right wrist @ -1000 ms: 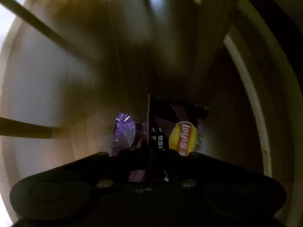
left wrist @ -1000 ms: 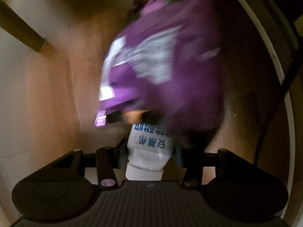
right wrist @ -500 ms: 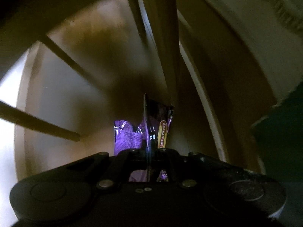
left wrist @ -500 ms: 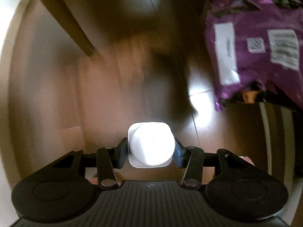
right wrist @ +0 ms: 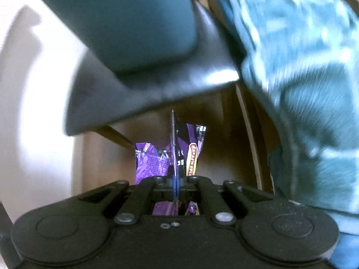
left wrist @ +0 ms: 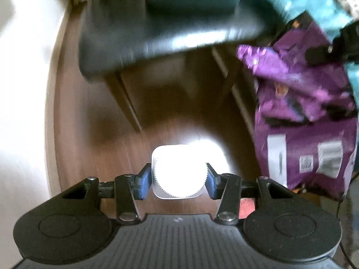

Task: Collect trash
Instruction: 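Lift the white bottle and purple chip bag up over the wastebasket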

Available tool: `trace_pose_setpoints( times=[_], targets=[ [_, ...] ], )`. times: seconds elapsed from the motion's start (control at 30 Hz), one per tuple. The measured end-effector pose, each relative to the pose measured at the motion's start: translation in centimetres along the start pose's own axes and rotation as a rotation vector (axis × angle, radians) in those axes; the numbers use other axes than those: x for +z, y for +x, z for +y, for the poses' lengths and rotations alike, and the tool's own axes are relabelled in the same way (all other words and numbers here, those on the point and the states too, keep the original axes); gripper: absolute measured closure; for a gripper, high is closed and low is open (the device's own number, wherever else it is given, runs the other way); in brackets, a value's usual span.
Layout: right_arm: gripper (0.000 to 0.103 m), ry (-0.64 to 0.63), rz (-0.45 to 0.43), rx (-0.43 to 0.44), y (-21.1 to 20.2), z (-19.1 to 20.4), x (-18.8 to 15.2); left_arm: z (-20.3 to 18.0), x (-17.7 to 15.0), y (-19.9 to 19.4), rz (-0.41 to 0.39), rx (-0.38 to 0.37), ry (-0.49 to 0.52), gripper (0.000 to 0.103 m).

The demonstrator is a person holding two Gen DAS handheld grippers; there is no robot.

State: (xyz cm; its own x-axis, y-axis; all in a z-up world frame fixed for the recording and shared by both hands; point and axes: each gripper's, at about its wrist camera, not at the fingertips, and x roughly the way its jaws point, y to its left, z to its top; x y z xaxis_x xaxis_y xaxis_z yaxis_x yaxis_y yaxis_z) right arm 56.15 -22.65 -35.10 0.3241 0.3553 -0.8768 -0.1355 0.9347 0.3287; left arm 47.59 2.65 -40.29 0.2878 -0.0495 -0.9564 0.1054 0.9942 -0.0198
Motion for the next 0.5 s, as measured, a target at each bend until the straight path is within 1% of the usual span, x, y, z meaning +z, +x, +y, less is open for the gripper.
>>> trace_pose_setpoints(
  times=[0.07, 0.13, 0.23, 0.27, 0.37, 0.5],
  targets=[
    [0.102, -0.022, -0.024, 0.018, -3.4, 1.3, 1.2, 0.4, 1.6, -3.7, -0.038, -0.011, 0.014, 0.056],
    [0.102, -0.035, -0.057, 0.030, -6.7, 2.4, 2.3, 0.9, 3.6, -7.7, -0.084, -0.002, 0.013, 0.056],
    [0.102, -0.033, -0.105, 0.048, -11.3, 4.2, 4.5, 2.0, 6.6, -12.4, -0.137, -0.022, 0.005, 0.056],
    [0.102, -0.032, -0.118, 0.045, -12.2, 4.4, 4.3, 2.4, 7.9, -14.0, -0.159, -0.033, 0.003, 0.056],
    [0.102, -0.032, -0.157, 0.033, -15.9, 5.2, 6.9, 3.6, 11.4, -18.5, -0.232, -0.060, 0.007, 0.056],
    [0.102, -0.072, -0.234, 0.004, -21.2, 7.6, 9.6, 4.5, 15.4, -23.0, -0.328, -0.110, 0.014, 0.056]
  ],
)
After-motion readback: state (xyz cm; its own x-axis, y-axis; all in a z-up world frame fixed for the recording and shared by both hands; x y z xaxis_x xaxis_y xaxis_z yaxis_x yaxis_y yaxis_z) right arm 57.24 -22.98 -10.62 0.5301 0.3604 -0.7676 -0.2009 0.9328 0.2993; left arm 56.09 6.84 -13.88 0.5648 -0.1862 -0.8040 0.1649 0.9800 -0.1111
